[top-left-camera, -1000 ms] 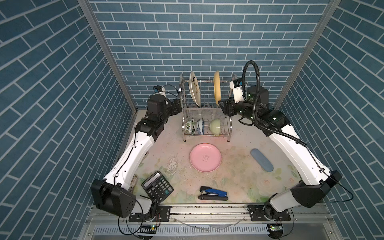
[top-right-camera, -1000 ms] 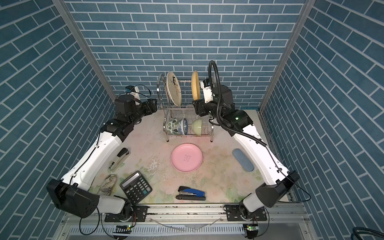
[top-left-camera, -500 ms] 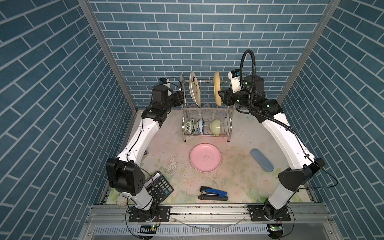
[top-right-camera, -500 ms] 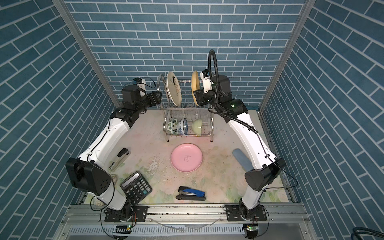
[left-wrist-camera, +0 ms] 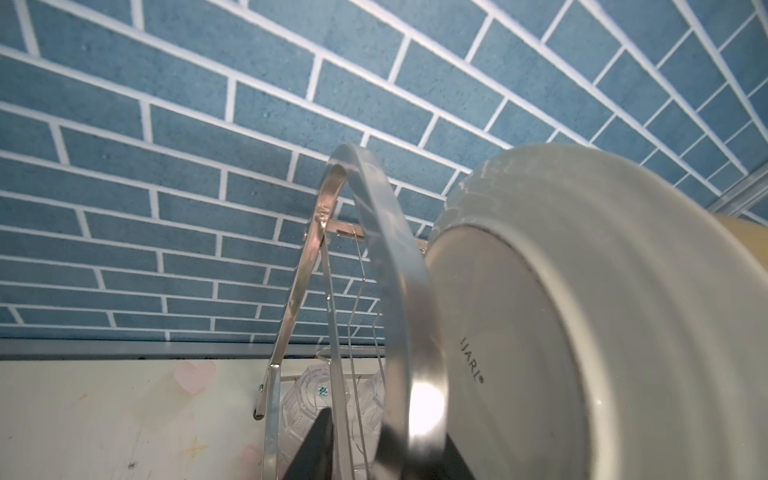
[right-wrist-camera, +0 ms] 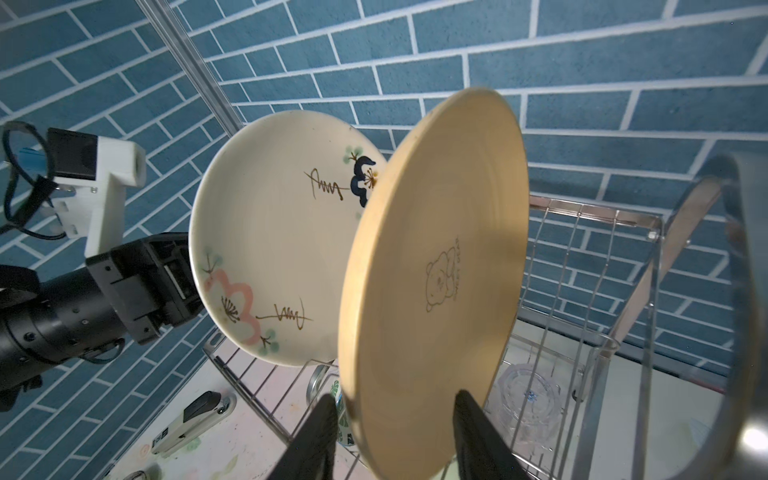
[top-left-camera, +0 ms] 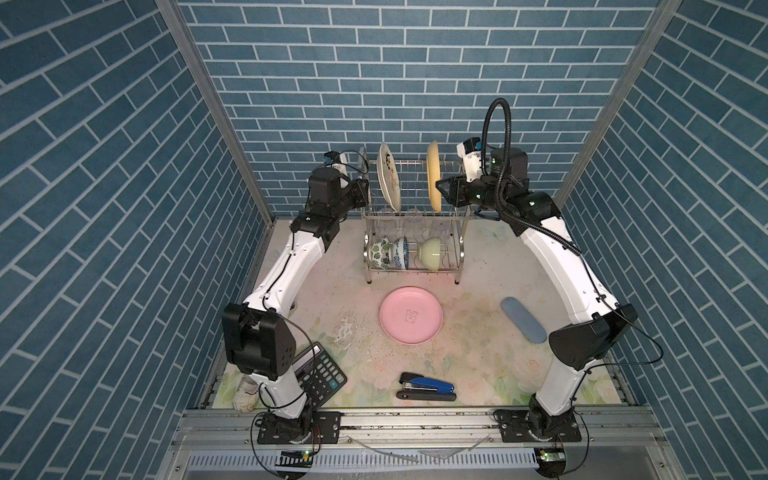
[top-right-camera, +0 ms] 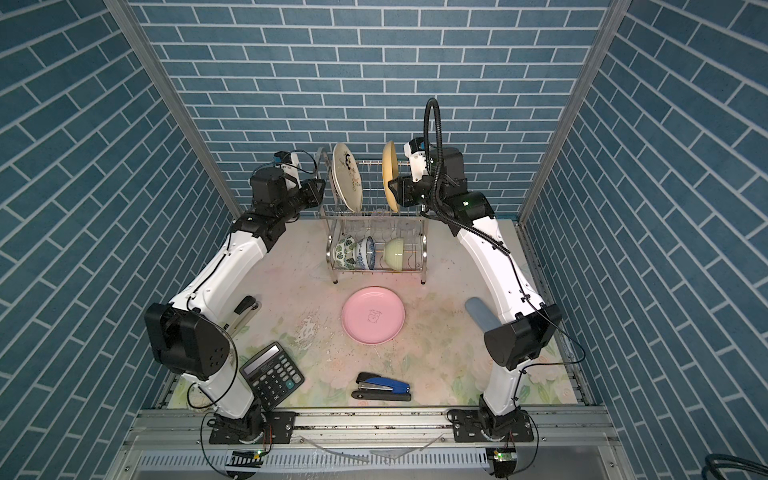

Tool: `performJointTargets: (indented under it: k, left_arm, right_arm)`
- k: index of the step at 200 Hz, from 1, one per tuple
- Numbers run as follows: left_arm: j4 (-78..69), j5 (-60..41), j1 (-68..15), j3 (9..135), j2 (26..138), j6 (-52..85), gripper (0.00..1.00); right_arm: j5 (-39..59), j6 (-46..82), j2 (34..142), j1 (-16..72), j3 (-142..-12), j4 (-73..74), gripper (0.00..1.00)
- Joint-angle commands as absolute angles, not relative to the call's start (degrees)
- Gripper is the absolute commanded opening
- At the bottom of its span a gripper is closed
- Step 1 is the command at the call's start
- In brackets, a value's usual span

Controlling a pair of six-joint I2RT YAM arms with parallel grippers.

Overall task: Unload the mixed dishes from the dish rack
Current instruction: 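Raise the left gripper to the white plate and the right gripper to the yellow plate, then close the right gripper on the yellow plate rim and lift it from the rack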

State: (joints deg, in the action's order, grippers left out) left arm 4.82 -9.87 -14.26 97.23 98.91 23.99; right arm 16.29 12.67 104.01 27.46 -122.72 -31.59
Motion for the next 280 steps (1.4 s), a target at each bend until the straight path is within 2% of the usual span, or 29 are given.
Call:
performJointTargets:
  k: [1,26,55,124,215,232,280]
  left_arm:
    - [2.57,-9.53,-13.71,98.94,99.88,23.53,0.3]
    - [2.64,-9.87,-13.71,99.36,100.27,23.35,0.24]
    - [2.5,-10.02,-13.71,99.32,100.13,23.2,0.23]
    - [1.93,-10.62,-13.71,99.14,99.83,23.11,0.23]
    - [2.02,-11.06,-13.71,98.64,100.01,23.37,0.23]
    - [2.09,-11.07,-13.71,98.53,99.84,23.37,0.23]
    - [2.55,-10.65,-13.71,98.44,99.36,23.11,0.23]
  right_arm:
    - [19.74,13.79,105.26,27.27,-126.31,-29.39,0.48]
    - [20.13,14.06,107.05,27.24,-128.71,-29.31,0.48]
    - [19.86,14.48,109.53,27.16,-131.77,-29.39,0.46]
    - [21.38,17.12,115.29,26.89,-137.99,-30.15,0.27]
    - [24.56,19.15,112.62,26.81,-133.51,-27.08,0.07]
    - [25.11,19.66,111.86,26.8,-132.9,-26.51,0.0]
    - [27.17,21.86,109.15,26.76,-130.35,-23.37,0.0]
